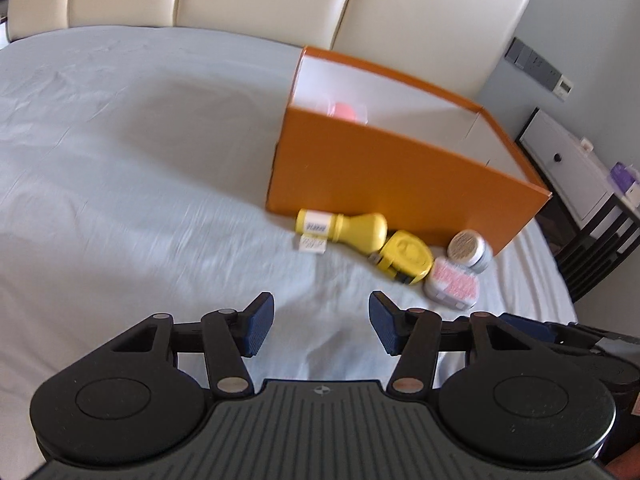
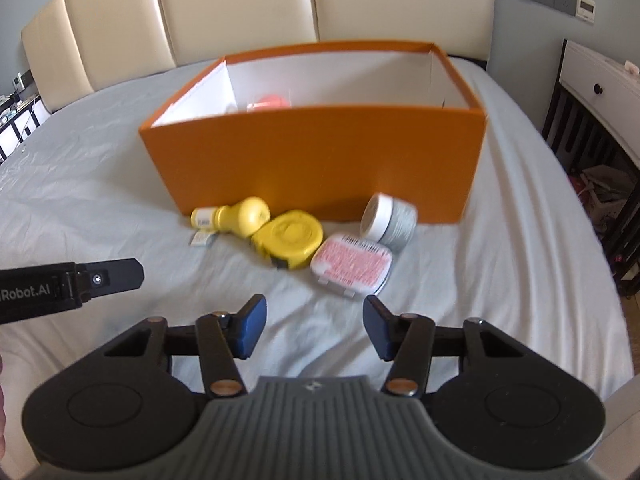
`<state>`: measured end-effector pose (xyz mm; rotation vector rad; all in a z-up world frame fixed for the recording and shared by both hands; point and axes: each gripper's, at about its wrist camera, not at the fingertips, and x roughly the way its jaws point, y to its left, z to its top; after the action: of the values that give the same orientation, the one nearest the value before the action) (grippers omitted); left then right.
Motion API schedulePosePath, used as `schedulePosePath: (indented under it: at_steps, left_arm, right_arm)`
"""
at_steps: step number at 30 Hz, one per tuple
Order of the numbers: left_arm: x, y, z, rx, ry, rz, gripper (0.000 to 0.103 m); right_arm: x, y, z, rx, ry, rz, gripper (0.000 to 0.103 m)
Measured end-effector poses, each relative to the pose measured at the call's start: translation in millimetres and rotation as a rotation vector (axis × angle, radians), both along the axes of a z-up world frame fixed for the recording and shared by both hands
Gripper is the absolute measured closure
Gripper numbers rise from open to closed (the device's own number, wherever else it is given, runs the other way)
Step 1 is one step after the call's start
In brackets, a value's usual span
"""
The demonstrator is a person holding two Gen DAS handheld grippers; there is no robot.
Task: Organize rigid objects
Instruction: 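Withdraw both open tools back toward the remaining items, then grasp the pink-labelled tin with the left tool while the right tool grasps the white jar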
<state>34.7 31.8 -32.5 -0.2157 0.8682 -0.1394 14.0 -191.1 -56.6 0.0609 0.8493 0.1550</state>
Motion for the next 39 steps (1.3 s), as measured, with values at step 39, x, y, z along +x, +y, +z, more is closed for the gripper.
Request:
schedulePosePath:
  at_steps: [39]
  left_arm:
    - [73,-66,-24,-0.026,0.059,-0.187,0.042]
  right_arm:
    - [73,-42,-23,0.071,0.125,-0.034,0.04]
